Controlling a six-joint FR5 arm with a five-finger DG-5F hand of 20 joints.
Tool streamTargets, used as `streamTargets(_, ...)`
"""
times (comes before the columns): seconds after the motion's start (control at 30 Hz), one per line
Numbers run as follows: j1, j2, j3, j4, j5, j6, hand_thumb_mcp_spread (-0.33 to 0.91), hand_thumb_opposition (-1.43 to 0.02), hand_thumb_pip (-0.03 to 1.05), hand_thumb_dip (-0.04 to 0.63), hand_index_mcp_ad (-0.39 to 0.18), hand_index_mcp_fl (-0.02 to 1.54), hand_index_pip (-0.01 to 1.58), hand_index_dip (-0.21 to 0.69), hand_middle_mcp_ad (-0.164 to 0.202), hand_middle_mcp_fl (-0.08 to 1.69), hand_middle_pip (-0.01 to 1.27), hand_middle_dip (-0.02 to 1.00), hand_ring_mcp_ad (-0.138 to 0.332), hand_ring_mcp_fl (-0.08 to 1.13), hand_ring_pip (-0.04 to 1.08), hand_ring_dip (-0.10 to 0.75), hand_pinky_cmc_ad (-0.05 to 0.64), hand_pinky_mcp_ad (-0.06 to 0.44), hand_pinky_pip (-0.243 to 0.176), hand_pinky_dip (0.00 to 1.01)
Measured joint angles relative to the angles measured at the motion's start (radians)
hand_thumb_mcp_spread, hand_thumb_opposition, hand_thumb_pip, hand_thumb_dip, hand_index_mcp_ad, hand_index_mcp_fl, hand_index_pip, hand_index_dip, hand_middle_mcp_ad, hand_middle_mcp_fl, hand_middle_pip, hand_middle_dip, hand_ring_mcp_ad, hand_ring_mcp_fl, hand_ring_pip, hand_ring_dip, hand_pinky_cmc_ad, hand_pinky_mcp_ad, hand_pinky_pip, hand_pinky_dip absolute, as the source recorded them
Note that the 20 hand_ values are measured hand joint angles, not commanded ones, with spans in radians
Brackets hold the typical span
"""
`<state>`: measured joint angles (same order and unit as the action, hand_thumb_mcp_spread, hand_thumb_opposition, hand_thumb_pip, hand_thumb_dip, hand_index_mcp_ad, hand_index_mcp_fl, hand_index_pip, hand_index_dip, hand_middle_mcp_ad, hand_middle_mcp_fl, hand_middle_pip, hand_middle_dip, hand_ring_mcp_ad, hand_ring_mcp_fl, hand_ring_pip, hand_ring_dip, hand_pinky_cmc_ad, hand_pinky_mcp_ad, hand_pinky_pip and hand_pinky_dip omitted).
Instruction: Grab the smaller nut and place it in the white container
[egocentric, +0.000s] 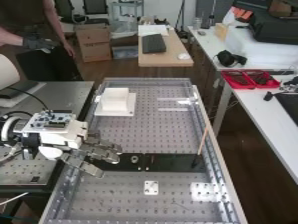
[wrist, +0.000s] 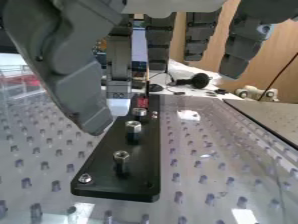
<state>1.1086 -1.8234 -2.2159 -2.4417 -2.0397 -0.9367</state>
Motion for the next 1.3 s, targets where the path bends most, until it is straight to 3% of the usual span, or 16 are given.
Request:
streamTargets(0.23,-0.003,-0.026,-0.003,0.044,-0.012,-0.014,0.37,-0.85,0.81,0.206,-0.148,0.01,1.56,0.12,0.051,0.06,0.13,0.23,0.145,0.0,0.08,0.099,0.361,0.311,-0.026,0.18)
streamTargets(0.83,-0.022,-0.064,-0.016,0.095,-0.021,-0.048,0.4,-0.84,0.81,0.206,-0.152,0.01,1.56,0.126,0.051,0.05,0.13,0.23,0.147,0.0,0.08,0.099,0.365,0.311,-0.012,0.18)
streamTargets(1.3,-0.032,-0.074,-0.027,0.135,-0.037,-0.041,0.4,-0.84,0.81,0.206,-0.152,0.01,1.56,0.126,0.051,0.01,0.13,0.23,0.147,0.0,0.08,0.099,0.365,0.311,-0.012,0.18)
